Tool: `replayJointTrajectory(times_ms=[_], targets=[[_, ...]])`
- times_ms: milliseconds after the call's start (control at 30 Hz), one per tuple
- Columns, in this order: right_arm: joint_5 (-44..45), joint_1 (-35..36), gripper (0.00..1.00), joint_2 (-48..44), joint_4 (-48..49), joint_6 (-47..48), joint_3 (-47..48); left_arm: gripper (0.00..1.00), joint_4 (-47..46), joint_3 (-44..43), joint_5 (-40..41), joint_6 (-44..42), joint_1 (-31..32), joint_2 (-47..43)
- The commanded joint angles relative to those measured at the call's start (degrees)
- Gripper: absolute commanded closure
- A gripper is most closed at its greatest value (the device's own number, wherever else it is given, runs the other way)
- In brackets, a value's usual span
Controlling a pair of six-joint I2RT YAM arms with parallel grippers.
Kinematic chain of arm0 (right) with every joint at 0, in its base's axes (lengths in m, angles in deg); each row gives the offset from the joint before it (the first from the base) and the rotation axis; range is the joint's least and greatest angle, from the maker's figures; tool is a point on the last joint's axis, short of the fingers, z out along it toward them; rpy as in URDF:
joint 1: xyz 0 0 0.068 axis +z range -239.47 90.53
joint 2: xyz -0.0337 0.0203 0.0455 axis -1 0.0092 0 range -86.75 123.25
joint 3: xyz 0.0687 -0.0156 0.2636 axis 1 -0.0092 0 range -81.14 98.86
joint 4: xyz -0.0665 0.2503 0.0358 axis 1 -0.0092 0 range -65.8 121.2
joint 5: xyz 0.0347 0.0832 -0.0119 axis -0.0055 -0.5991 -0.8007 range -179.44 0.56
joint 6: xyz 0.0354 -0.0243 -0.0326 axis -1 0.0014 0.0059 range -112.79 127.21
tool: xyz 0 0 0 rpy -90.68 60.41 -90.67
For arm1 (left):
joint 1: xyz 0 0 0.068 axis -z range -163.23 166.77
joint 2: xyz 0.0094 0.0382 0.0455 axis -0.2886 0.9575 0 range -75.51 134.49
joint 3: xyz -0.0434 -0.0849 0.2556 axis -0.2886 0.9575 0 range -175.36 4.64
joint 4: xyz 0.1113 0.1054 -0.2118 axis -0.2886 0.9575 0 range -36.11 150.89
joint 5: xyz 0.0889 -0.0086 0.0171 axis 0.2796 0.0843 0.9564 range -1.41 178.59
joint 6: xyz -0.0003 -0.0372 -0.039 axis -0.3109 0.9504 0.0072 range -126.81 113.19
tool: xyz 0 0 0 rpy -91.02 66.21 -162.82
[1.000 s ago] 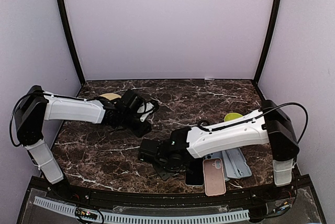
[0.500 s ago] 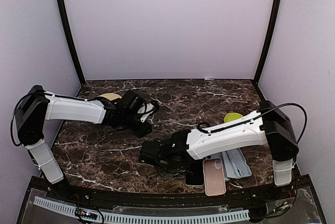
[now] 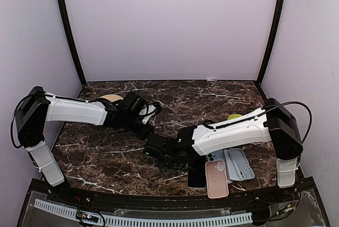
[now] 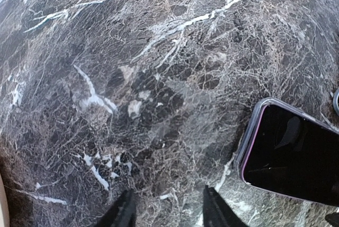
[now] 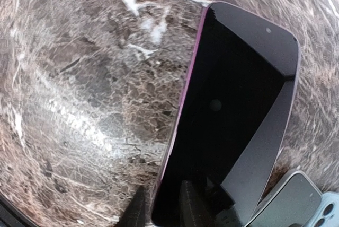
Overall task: Put the phone into the phone case
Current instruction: Adjust the phone with the phone case at the corner of the board.
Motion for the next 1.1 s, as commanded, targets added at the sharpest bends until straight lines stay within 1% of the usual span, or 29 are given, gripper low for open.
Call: replayJointTrajectory(times_ms=[0,67,100,133,167,233,333,433,633,900,967,1067], targets=[[-0.81,-2.62,0.41,-3.18,-2.81,-0.56,2.53,0.52,0.28,0.29,0.04,0.05,-0.58,-2.63],[0.24,-3.49,0.17,-3.23,-4.60,-1.98,5.13,0.43,0.38,0.38,0.03,0.32,-1.14,-3.76],[0.90,-3.99,0.07,-2.71,-5.82,-2.84,6.22,0.37,0.52,0.28,0.01,0.81,-1.32,-4.15],[1.34,-4.46,0.02,-1.71,-6.96,-3.50,7.24,0.33,1.11,-0.09,0.05,1.08,-1.75,-4.29],[1.78,-5.03,0.02,-0.91,-7.85,-4.06,8.04,0.28,1.45,-0.31,0.10,1.82,-1.94,-4.62],[1.89,-6.03,0.01,0.80,-9.12,-4.95,9.60,0.22,2.16,-0.50,0.23,2.51,-2.58,-5.20],[0.88,-7.93,0.02,2.96,-9.45,-5.30,11.09,0.19,1.85,-0.09,0.61,2.70,-2.85,-6.44],[-0.16,-9.52,0.02,5.08,-9.25,-4.52,12.71,0.19,1.71,0.08,0.51,2.67,-2.89,-6.89],[-3.21,-9.72,0.05,8.47,-8.43,-1.93,15.75,0.19,1.86,-0.19,-0.05,2.82,-2.90,-6.88],[-3.55,-10.00,0.06,13.17,-9.85,-2.17,15.96,0.20,1.65,-0.32,-2.06,3.03,-2.88,-6.60],[-3.30,-9.98,0.09,13.61,-9.91,-2.26,15.92,0.20,1.63,-0.39,-2.12,3.03,-2.83,-6.59],[-3.44,-9.99,0.19,13.77,-9.52,-2.27,15.73,0.20,1.55,-0.37,-2.21,3.03,-2.84,-6.63]])
